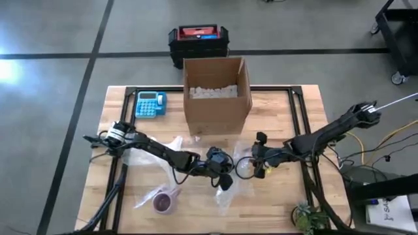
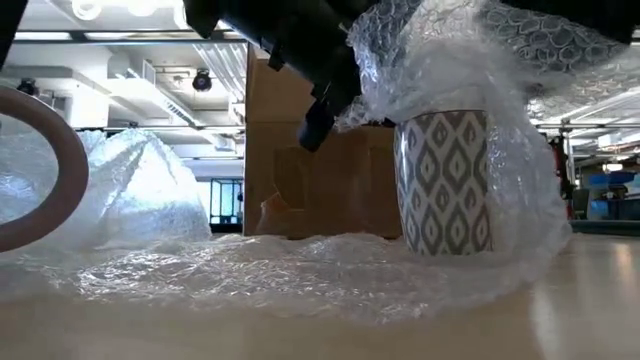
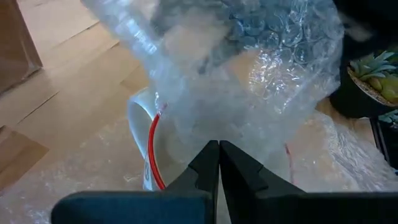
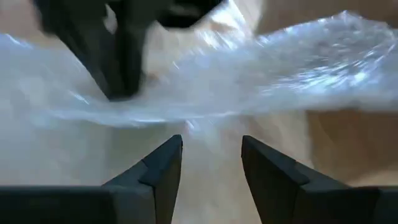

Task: Wrap mug
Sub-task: Wrap the white mug with bubble wrap

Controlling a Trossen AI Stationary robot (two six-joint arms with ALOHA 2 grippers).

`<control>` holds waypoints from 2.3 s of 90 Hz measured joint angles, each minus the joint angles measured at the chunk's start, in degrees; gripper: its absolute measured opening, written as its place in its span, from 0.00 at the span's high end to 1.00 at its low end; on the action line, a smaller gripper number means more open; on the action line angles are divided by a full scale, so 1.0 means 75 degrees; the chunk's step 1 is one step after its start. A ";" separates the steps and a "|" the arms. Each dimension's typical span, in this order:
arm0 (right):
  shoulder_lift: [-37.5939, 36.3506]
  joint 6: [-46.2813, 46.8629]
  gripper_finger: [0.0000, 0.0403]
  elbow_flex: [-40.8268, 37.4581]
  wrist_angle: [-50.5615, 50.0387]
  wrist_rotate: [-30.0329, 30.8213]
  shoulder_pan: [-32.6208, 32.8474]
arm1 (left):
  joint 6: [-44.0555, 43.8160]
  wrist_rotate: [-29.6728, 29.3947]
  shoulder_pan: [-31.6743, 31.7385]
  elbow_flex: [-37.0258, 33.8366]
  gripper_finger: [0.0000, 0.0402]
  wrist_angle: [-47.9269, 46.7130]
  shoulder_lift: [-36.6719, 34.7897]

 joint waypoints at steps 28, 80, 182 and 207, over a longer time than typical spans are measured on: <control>0.1770 -0.0480 0.81 0.0922 0.0044 -0.0747 0.0201 | -0.0188 0.0098 0.0000 0.0000 1.00 0.0003 -0.0034; 0.2408 -0.1199 0.99 0.1809 -0.1345 -0.0808 0.0254 | 0.0121 0.0158 0.0009 0.0012 1.00 -0.0332 -0.0909; 0.1728 -0.1464 0.93 0.4175 -0.5302 -0.0766 0.0254 | 0.0000 0.0012 0.0047 0.0003 1.00 -0.0129 -0.0096; 0.1746 -0.1349 0.95 0.3698 -0.4063 -0.0612 0.0254 | 0.0000 0.0000 0.0050 0.0000 1.00 -0.0116 -0.0093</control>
